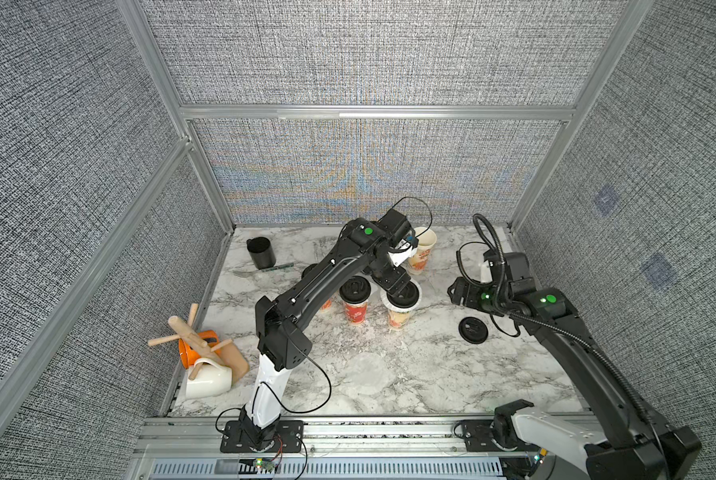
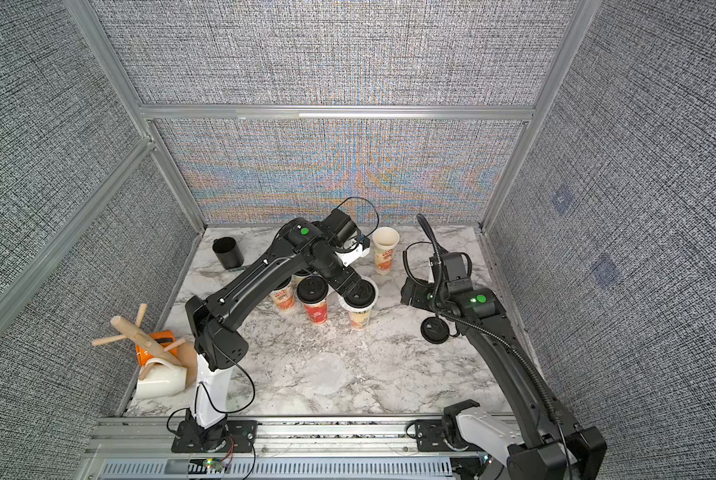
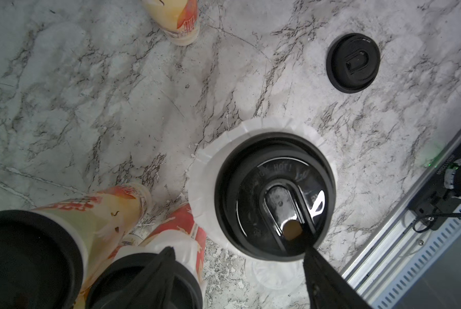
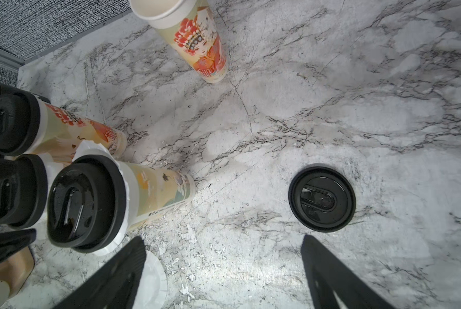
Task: Put the leak-proof paper on the milk tea cups
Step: Secure the cup lid on the cup.
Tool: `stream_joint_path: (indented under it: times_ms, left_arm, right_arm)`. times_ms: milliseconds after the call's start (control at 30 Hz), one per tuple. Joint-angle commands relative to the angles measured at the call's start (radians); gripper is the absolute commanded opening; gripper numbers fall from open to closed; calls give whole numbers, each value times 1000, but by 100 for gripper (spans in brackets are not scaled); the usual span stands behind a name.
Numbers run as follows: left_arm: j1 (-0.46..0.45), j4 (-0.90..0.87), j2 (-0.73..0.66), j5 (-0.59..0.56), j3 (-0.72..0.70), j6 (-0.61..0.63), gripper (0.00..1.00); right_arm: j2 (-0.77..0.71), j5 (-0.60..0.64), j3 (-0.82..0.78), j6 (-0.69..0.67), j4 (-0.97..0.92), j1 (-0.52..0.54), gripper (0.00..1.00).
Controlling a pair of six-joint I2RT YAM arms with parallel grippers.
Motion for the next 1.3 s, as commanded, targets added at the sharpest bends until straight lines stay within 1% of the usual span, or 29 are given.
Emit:
stream_joint_path:
  times_ms: [0,333,800,1067,1267]
  left_arm:
    - [-1,-6,17,-37,7,-2,77]
    - [-1,27,46,-39,20,-8,77]
    - [0,26,78,-26,31,-9,75]
    - [-2,23,66,-43,-13,-16,74]
    - [-2,28,44,-56,-73,-21,73]
  right_arm:
    - [7,-31,-4,-18,45,-5,93]
    - [16,-54,-17,-27,54,-12,91]
    - [19,-61,-25,-35,55,-14,90]
    - [41,-112,-36,-40,78,-9,87]
    - [85,-127,-23,-23,114,32,83]
